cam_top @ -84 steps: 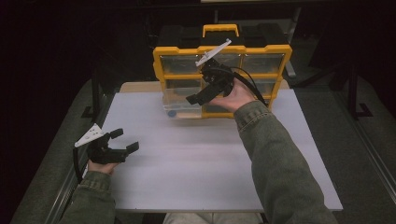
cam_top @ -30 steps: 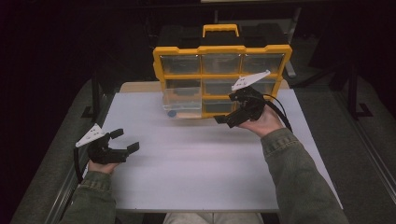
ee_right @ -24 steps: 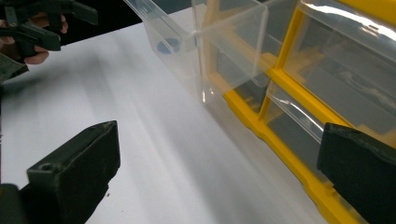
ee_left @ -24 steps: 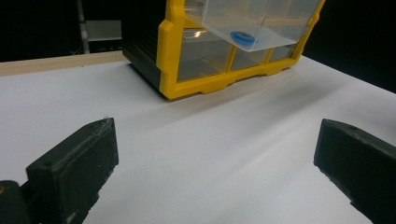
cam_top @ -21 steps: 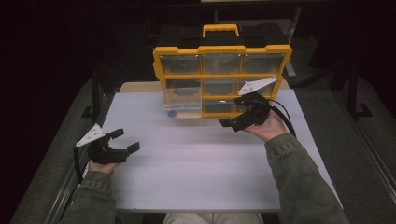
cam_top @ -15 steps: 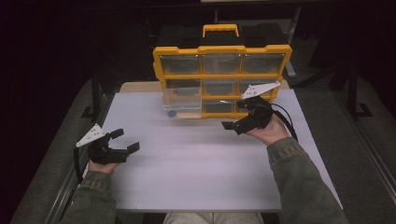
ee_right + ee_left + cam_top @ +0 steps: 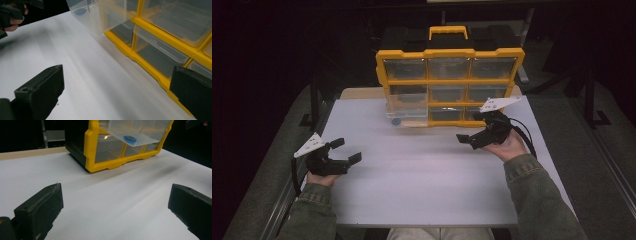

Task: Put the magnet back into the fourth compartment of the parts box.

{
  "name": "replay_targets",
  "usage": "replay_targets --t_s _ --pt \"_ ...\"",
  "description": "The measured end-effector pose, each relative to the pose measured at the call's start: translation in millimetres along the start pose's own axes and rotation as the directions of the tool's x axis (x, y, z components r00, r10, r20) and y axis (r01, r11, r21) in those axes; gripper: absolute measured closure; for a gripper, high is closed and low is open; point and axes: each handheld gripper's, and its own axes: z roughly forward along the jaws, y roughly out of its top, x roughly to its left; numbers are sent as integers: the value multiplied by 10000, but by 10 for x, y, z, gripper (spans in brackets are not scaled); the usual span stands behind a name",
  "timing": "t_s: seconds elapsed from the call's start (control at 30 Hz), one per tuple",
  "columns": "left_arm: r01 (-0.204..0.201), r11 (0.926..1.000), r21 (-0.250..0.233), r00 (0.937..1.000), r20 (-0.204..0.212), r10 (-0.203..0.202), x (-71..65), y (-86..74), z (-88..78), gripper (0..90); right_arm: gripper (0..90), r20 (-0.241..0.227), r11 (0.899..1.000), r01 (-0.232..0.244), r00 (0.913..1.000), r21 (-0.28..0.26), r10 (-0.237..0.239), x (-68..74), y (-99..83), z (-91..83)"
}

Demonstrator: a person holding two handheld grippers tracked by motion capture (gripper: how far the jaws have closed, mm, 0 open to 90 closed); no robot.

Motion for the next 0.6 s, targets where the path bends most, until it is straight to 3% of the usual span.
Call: replay_targets --t_s 0.6 --pt "-3 10000 -7 10000 -7 3 -2 1 -5 0 0 347 9976 -647 9972 -246 656 -52 -375 -118"
